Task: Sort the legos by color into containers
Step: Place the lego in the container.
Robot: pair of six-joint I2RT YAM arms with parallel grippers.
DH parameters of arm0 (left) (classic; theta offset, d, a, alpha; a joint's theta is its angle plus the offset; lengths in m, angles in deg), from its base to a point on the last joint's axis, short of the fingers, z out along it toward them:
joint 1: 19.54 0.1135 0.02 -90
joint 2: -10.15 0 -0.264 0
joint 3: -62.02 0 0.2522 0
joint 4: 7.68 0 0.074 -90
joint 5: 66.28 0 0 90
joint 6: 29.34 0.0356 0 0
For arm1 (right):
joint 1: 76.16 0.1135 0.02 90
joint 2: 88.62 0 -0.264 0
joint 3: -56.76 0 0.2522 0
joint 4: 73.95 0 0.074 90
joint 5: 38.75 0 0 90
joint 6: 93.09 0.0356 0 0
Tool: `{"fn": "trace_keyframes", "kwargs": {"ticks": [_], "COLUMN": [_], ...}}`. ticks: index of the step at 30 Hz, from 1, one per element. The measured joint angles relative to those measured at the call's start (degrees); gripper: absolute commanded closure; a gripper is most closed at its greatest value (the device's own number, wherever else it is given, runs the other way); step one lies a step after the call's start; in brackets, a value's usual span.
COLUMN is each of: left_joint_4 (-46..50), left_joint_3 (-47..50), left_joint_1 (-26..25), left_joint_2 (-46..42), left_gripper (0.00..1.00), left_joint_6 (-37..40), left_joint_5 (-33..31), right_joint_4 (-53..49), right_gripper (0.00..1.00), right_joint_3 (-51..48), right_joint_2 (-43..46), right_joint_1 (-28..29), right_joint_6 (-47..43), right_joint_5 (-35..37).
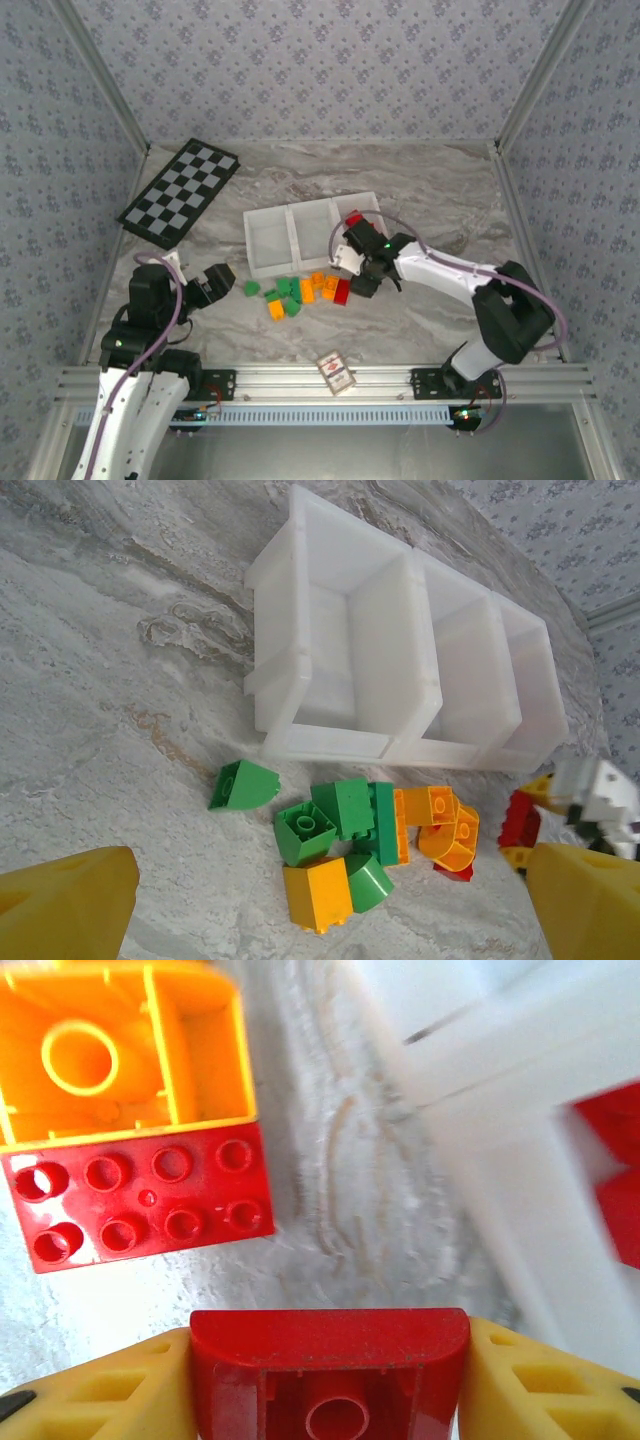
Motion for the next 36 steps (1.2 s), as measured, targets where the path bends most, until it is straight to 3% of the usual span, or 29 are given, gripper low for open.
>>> {"fn": "trace_keyframes", "kwargs": {"ticks": [4, 9, 15, 22, 28, 36], "left_joint_4": [0.0, 0.0, 0.0, 0.0, 0.0, 0.0], "left_joint_3": [0.0, 0.0, 0.0, 0.0, 0.0, 0.2], "left_joint_1": [0.0, 0.0, 0.0, 0.0, -0.1, -0.1], "left_joint_2": [0.0, 0.0, 0.0, 0.0, 0.0, 0.0], "left_gripper": [0.00, 0.00, 0.00, 0.00, 0.00, 0.00], "left_joint_6": [0.0, 0.0, 0.0, 0.0, 0.0, 0.0], "left_joint_5": [0.0, 0.0, 0.0, 0.0, 0.0, 0.0], "right_joint_4": [-1.0, -3.0, -6.1, -12.4, -17.4, -20.9], "right_gripper": [0.43, 0.42, 0.44, 0.45, 0.42, 0.31], "right_joint_3": [1.5, 9.8, 27.9, 43.2, 49.7, 50.1], "right_joint_2": [5.1, 4.9, -6.4, -22.9, -29.0, -29.3], "right_joint_1": [-2.0, -6.7, -13.4, -15.9, -17.0, -17.4], "right_joint_6": [3.0, 7.3, 12.4, 16.7, 20.6, 25.5], "right_joint_5": [-1.5, -5.0, -7.6, -8.9, -10.0, -12.2]}}
